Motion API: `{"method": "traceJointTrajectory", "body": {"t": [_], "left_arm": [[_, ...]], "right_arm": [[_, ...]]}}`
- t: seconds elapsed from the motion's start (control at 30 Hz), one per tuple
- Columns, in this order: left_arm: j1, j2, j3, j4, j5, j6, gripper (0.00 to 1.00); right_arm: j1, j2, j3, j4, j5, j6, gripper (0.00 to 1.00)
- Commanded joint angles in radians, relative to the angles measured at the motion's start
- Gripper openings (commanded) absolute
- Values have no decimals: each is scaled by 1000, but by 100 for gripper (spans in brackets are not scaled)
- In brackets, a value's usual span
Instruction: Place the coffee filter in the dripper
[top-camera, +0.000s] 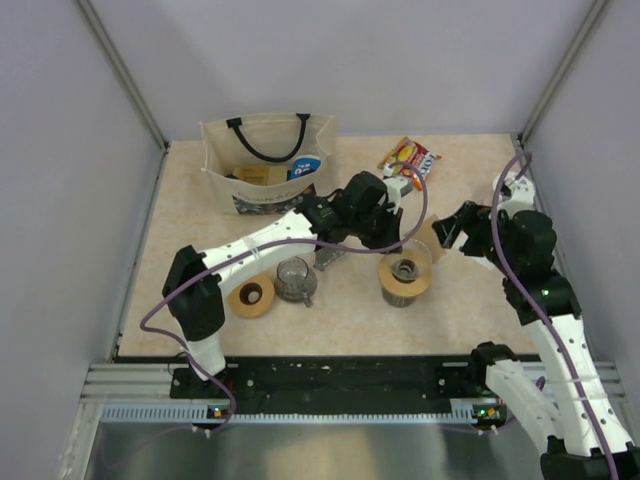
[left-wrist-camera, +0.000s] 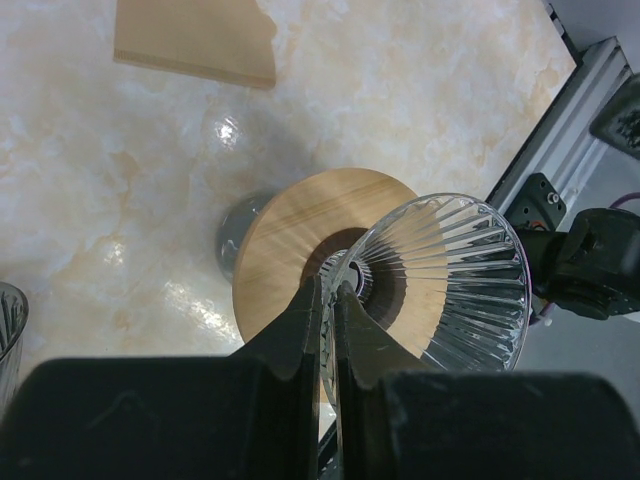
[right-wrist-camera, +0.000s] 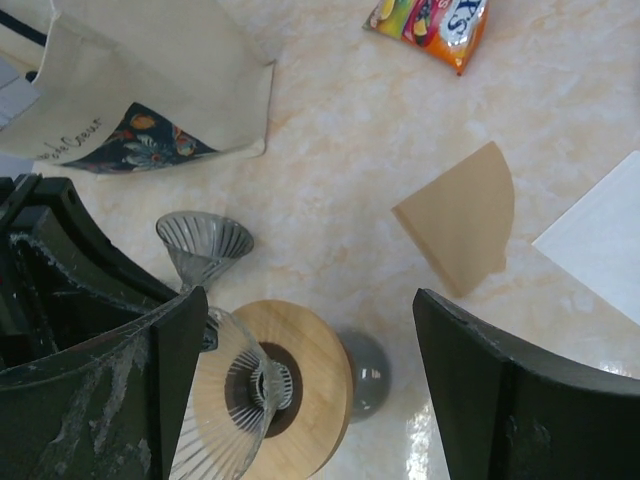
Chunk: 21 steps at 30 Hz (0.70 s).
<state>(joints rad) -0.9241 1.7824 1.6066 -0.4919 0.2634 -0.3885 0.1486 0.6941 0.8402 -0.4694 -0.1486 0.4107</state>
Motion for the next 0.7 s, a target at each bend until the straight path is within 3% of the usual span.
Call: {"method": "traceJointTrajectory", "body": {"t": [0.0,0.2,0.67], "left_arm": [[5,-9,1,42,-27,20,0],[5,-2,-16,41,-21,23,0],[5,22,-51,13,-43,59,0]], "right_arm": [[2,8,36,-28,-110,-38,83],[3,36,25,-31,-223,-35,81],[2,64,-10,-121,-288,-29,70]]}}
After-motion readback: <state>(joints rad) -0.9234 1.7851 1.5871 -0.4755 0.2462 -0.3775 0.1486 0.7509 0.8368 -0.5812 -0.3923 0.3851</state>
